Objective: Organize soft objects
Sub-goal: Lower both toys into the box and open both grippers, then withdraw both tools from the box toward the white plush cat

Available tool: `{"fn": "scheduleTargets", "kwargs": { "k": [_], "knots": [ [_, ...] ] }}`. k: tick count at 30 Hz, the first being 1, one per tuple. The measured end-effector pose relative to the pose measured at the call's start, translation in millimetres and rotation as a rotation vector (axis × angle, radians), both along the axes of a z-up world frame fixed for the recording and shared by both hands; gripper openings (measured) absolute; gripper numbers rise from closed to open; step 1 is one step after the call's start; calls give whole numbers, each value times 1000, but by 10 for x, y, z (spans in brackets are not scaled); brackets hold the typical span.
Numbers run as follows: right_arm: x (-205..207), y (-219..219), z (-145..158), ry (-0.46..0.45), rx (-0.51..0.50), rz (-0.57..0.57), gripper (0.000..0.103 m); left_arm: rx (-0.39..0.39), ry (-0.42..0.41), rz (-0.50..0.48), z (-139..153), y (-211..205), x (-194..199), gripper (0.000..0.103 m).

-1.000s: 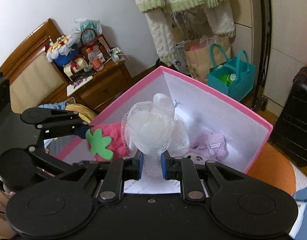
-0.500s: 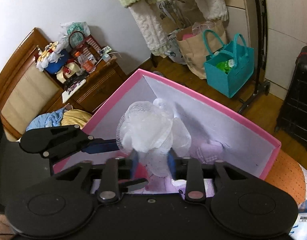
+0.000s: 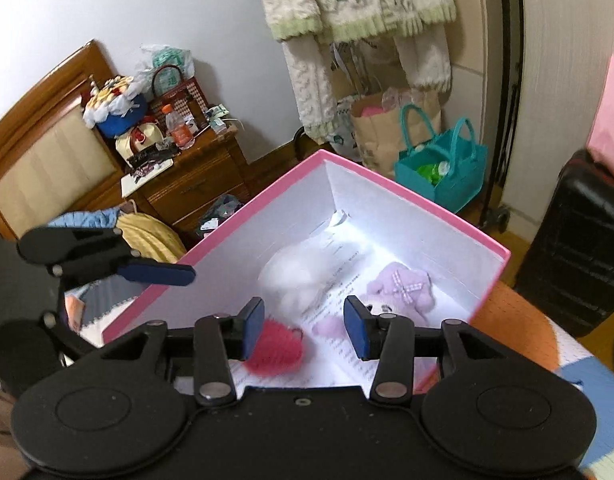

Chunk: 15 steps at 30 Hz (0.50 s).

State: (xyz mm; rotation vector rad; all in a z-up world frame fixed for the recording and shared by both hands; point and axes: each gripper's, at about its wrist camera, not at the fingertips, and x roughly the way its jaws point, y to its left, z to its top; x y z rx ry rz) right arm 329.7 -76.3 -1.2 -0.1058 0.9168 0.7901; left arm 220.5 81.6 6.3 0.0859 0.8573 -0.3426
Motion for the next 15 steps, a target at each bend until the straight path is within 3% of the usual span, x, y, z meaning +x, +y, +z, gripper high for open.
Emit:
{"fn": "scheduleTargets", "kwargs": {
  "k": [11, 15],
  "knots": [
    [-837, -119, 379, -156, -90, 42, 51, -2, -24, -51, 274, -62, -685, 73],
    [-1145, -210, 491, -203, -91, 55, 55, 9, -60, -74, 370, -129, -923, 79]
  ]
}}
